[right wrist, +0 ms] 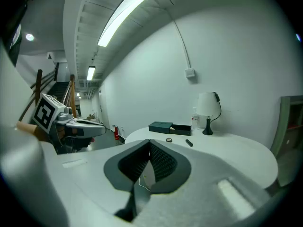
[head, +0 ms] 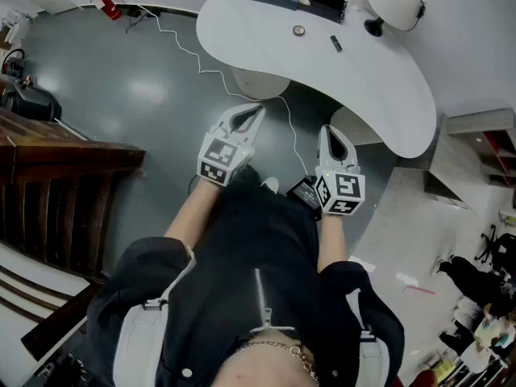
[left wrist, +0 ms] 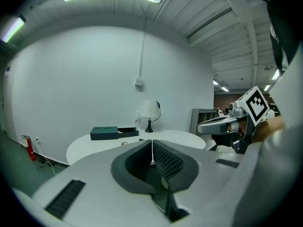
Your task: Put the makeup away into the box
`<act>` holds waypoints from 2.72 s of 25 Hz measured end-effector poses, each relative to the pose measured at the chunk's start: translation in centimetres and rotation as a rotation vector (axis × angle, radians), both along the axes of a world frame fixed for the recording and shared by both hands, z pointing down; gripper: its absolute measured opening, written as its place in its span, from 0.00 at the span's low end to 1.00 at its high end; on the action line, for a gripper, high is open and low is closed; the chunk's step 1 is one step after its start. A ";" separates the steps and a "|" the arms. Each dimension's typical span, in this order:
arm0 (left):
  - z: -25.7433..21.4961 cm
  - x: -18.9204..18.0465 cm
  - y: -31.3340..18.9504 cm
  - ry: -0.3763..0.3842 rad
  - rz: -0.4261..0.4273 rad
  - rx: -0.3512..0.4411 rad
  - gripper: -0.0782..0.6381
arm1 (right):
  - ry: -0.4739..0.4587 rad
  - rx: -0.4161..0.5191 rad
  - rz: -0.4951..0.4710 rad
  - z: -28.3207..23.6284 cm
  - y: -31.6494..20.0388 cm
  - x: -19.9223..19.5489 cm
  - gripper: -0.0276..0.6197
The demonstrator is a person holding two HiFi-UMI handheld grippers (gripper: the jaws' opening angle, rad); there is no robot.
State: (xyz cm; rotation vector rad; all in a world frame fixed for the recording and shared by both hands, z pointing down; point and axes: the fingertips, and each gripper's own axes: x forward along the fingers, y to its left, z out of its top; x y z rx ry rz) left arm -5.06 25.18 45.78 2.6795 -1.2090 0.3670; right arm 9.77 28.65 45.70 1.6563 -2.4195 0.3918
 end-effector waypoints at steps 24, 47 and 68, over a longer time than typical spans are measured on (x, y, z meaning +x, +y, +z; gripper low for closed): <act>0.4 1.0 1.6 -0.005 -0.012 -0.017 0.13 | -0.038 -0.031 -0.003 0.4 1.6 1.4 0.05; 2.6 6.0 -14.0 0.010 0.095 -0.057 0.13 | -0.036 -0.064 0.040 1.7 -12.8 3.8 0.05; 4.4 4.7 -33.9 0.007 0.220 -0.124 0.13 | 0.012 -0.066 0.118 0.1 -34.1 1.6 0.05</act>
